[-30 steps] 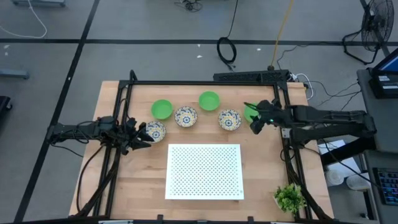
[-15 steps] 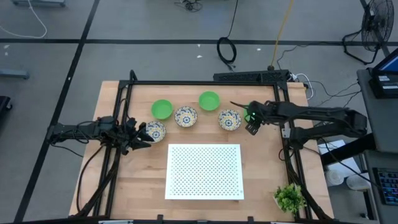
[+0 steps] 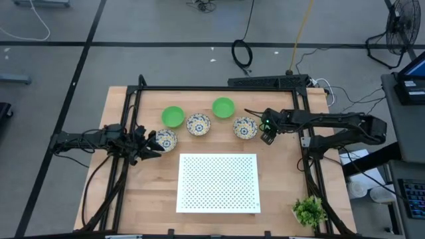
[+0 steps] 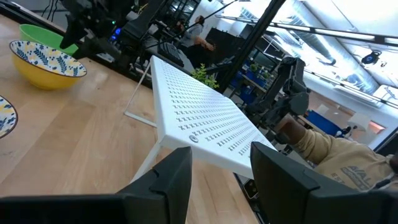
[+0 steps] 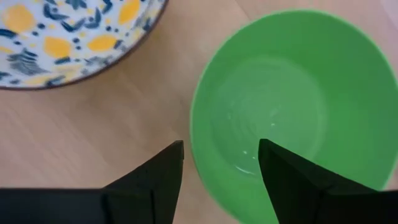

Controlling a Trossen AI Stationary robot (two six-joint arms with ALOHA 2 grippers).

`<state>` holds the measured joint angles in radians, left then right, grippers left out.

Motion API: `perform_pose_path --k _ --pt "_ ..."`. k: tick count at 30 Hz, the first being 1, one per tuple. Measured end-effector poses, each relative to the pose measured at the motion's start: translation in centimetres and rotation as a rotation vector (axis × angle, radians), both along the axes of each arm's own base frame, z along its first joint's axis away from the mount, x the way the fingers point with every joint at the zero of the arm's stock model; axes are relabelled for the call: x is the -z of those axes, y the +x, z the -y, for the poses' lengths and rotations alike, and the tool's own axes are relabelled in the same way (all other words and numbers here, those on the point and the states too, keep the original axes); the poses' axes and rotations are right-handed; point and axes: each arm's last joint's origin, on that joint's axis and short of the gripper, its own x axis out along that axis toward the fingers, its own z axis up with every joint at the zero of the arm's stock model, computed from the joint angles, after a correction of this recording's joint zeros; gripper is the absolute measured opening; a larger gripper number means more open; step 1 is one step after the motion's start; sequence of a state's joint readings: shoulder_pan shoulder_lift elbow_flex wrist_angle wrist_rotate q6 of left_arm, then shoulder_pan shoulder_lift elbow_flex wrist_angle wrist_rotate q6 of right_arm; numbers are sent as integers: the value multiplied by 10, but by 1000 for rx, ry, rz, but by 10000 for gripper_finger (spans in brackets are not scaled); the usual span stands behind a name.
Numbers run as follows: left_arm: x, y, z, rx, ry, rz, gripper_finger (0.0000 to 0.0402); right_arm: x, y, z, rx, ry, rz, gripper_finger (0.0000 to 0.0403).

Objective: Pick & Place Mini bowls
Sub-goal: Put the right green bowl on the shelf

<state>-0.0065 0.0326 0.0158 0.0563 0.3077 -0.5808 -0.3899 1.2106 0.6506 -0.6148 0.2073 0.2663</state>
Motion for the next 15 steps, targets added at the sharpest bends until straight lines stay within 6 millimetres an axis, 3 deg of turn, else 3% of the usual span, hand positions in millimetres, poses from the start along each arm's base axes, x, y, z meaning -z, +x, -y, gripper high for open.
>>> perform_pose_path --k 6,15 --pt "0 0 0 0 0 0 166 1 -1 0 -21 -3 -12 157" --pt "0 0 0 0 0 1 166 1 -1 0 -45 -11 -21 54"
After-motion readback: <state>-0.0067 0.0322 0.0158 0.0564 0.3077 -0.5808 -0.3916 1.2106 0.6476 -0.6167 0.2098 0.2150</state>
